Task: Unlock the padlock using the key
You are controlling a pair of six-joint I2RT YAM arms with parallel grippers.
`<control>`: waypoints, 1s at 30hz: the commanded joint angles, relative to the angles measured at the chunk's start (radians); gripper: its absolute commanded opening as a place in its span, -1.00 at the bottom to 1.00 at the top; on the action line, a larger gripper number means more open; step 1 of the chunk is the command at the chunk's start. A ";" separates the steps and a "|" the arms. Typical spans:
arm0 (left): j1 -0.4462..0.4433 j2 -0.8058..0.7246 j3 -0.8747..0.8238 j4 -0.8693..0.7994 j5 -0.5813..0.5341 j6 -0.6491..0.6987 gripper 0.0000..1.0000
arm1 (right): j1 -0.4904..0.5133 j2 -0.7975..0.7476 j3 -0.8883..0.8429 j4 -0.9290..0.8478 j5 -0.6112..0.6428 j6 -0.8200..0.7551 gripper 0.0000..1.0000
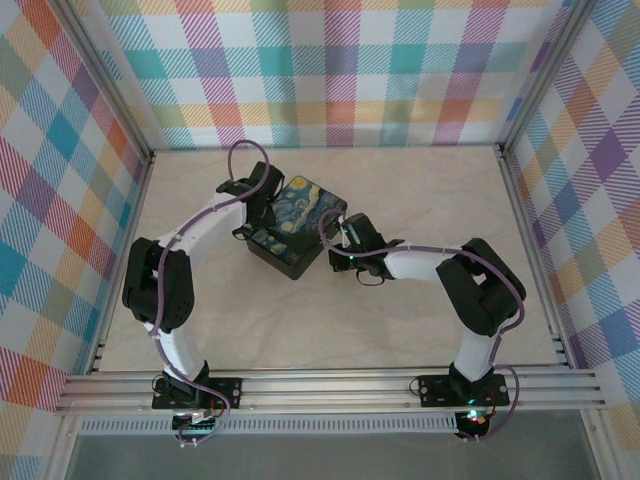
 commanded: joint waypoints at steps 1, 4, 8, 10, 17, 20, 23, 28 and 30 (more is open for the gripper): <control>0.000 0.010 -0.050 0.074 0.078 0.038 0.17 | 0.020 -0.005 0.056 -0.040 0.118 0.125 -0.79; -0.016 -0.020 -0.088 0.092 0.118 0.022 0.15 | 0.020 0.011 0.068 -0.036 0.143 0.154 -0.79; -0.045 -0.053 -0.121 0.090 0.125 0.017 0.15 | 0.020 0.018 0.084 -0.027 0.185 0.187 -0.79; -0.054 -0.051 -0.128 0.081 0.134 0.014 0.14 | 0.018 0.029 0.106 -0.028 0.198 0.211 -0.79; -0.088 -0.028 -0.146 0.063 0.136 -0.003 0.11 | -0.003 0.057 0.132 0.012 0.244 0.331 -0.78; -0.089 -0.019 -0.149 0.042 0.118 -0.010 0.10 | -0.020 0.060 0.136 0.026 0.249 0.351 -0.78; -0.089 -0.021 -0.160 0.031 0.104 -0.012 0.10 | -0.049 0.063 0.137 0.047 0.225 0.361 -0.78; -0.089 -0.029 -0.194 0.037 0.103 -0.027 0.09 | -0.090 0.064 0.123 0.128 0.193 0.396 -0.79; -0.089 -0.033 -0.201 0.037 0.101 -0.031 0.09 | -0.098 0.065 0.140 0.113 0.190 0.395 -0.80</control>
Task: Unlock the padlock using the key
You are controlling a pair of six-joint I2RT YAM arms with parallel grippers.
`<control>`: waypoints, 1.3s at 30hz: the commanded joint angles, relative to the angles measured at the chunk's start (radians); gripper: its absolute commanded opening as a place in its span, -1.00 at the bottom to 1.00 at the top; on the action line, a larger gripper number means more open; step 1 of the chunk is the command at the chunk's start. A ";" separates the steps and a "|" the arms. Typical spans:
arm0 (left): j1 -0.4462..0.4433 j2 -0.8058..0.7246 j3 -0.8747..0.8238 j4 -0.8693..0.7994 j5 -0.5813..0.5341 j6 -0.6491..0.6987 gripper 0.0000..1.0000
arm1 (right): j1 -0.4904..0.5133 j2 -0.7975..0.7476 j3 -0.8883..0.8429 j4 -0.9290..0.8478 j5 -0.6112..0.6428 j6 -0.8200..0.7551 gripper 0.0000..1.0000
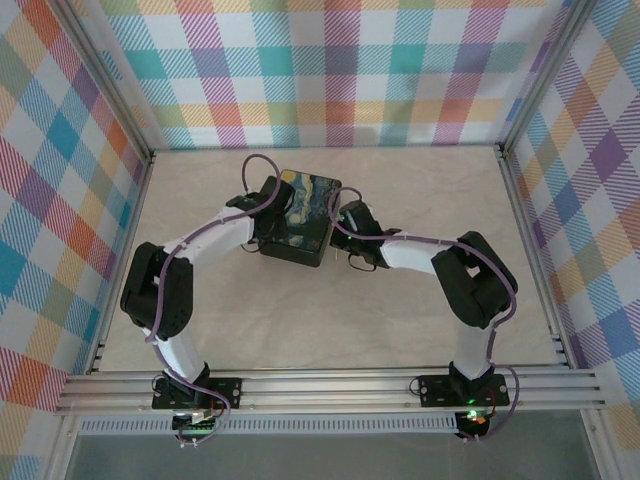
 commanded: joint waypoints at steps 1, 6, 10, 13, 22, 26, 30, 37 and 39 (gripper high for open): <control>-0.003 0.012 -0.060 -0.101 0.023 -0.026 0.09 | -0.045 0.000 0.035 0.070 0.056 0.041 -0.79; -0.002 0.017 -0.037 -0.116 0.018 -0.031 0.09 | -0.076 -0.026 0.013 0.076 0.076 0.066 -0.79; -0.001 0.016 -0.038 -0.113 0.017 -0.040 0.09 | -0.112 -0.026 0.001 0.094 0.087 0.089 -0.80; -0.002 0.023 -0.043 -0.113 0.021 -0.046 0.09 | -0.125 -0.008 0.020 0.115 0.082 0.054 -0.81; -0.002 0.030 -0.049 -0.112 0.024 -0.048 0.09 | -0.119 0.061 0.228 -0.087 0.040 -0.288 -0.72; -0.001 0.034 -0.046 -0.110 0.021 -0.041 0.09 | -0.119 0.067 0.244 -0.154 0.061 -0.482 -0.69; -0.002 0.042 -0.043 -0.110 0.025 -0.041 0.08 | -0.121 0.071 0.240 -0.176 0.065 -0.566 -0.71; -0.006 0.042 -0.043 -0.109 0.053 -0.052 0.08 | -0.138 0.071 0.186 -0.072 0.110 -0.408 -0.67; -0.012 0.042 -0.045 -0.111 0.052 -0.052 0.08 | -0.148 0.075 0.167 -0.036 0.112 -0.336 -0.68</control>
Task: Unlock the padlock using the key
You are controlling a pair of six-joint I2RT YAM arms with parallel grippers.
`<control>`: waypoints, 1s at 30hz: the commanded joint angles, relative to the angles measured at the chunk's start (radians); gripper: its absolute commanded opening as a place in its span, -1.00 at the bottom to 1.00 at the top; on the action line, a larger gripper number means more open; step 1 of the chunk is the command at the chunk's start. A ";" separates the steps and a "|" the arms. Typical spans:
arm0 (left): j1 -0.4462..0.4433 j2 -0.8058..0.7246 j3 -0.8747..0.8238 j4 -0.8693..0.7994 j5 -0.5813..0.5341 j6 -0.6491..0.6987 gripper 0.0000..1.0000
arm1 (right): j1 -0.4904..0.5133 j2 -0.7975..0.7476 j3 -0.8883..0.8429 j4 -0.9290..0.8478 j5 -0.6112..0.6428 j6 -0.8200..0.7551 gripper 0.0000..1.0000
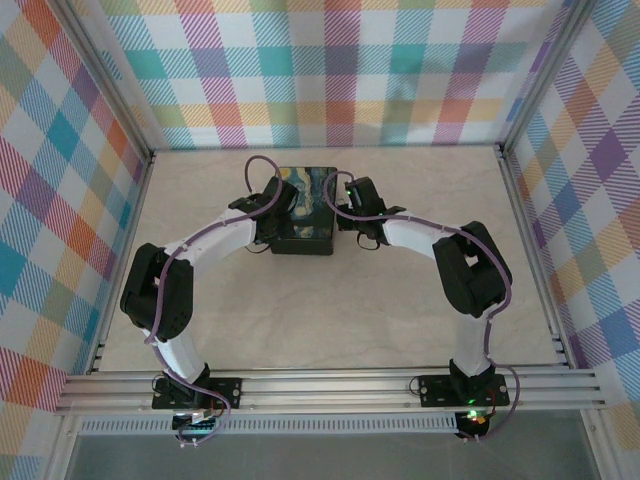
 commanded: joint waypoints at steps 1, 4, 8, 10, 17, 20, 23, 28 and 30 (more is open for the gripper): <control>-0.002 0.047 -0.038 -0.153 0.002 -0.015 0.08 | -0.065 -0.004 -0.047 0.123 0.110 0.102 -0.68; -0.012 0.057 -0.041 -0.159 -0.003 -0.015 0.07 | -0.073 -0.018 -0.098 0.234 0.125 0.202 -0.69; -0.013 0.055 -0.047 -0.166 -0.009 -0.016 0.07 | -0.073 -0.013 -0.080 0.259 0.106 0.223 -0.64; -0.013 0.048 -0.046 -0.169 -0.015 -0.017 0.07 | -0.073 -0.006 -0.065 0.235 0.085 0.215 -0.63; -0.014 0.058 -0.033 -0.168 -0.003 -0.019 0.07 | -0.099 0.007 -0.102 0.286 -0.060 0.290 -0.39; -0.011 0.051 -0.022 -0.182 -0.022 -0.013 0.07 | -0.111 -0.011 -0.111 0.261 -0.090 0.272 -0.32; -0.003 0.044 -0.015 -0.187 -0.027 -0.008 0.08 | -0.135 -0.039 -0.143 0.265 -0.134 0.266 -0.32; 0.005 0.041 -0.003 -0.194 -0.025 0.004 0.07 | -0.159 -0.061 -0.156 0.242 -0.243 0.182 -0.18; 0.007 0.039 0.003 -0.196 -0.017 0.008 0.08 | -0.159 -0.048 -0.146 0.224 -0.337 0.151 -0.17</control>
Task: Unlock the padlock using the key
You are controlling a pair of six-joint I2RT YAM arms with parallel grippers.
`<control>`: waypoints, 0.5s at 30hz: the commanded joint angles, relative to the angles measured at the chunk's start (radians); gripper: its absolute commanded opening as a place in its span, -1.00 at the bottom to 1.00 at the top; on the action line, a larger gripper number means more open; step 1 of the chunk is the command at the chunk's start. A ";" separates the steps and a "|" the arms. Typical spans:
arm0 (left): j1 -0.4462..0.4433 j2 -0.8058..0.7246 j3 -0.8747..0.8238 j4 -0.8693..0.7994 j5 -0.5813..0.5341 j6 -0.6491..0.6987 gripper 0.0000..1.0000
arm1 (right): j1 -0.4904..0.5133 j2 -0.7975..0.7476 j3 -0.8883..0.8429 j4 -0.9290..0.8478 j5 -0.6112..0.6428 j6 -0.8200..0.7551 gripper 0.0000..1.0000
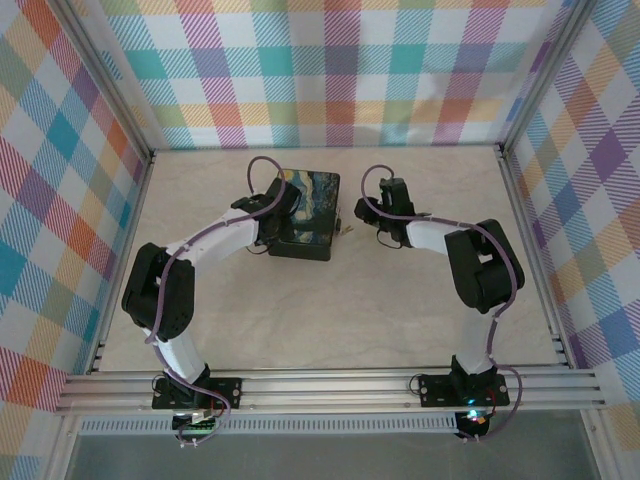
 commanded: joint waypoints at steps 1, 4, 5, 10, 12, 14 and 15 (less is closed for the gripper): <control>0.021 0.031 -0.009 -0.146 0.017 0.004 0.08 | -0.001 -0.023 0.011 -0.011 -0.193 -0.066 -0.17; 0.023 0.009 0.008 -0.159 0.030 0.006 0.08 | 0.000 0.004 0.018 -0.019 -0.259 -0.054 -0.16; 0.022 -0.001 0.016 -0.167 0.031 0.006 0.09 | -0.001 0.006 0.012 -0.018 -0.260 -0.047 -0.15; 0.022 -0.049 0.072 -0.198 0.042 0.013 0.13 | 0.005 0.008 -0.006 -0.016 -0.305 -0.027 -0.03; 0.022 -0.061 0.086 -0.202 0.044 0.014 0.14 | 0.016 0.017 0.001 -0.036 -0.300 -0.016 -0.03; 0.022 -0.067 0.099 -0.206 0.042 0.013 0.15 | 0.024 0.031 0.003 -0.044 -0.294 0.009 -0.04; 0.023 -0.066 0.106 -0.207 0.038 0.014 0.15 | 0.030 0.037 0.002 -0.040 -0.298 0.019 -0.05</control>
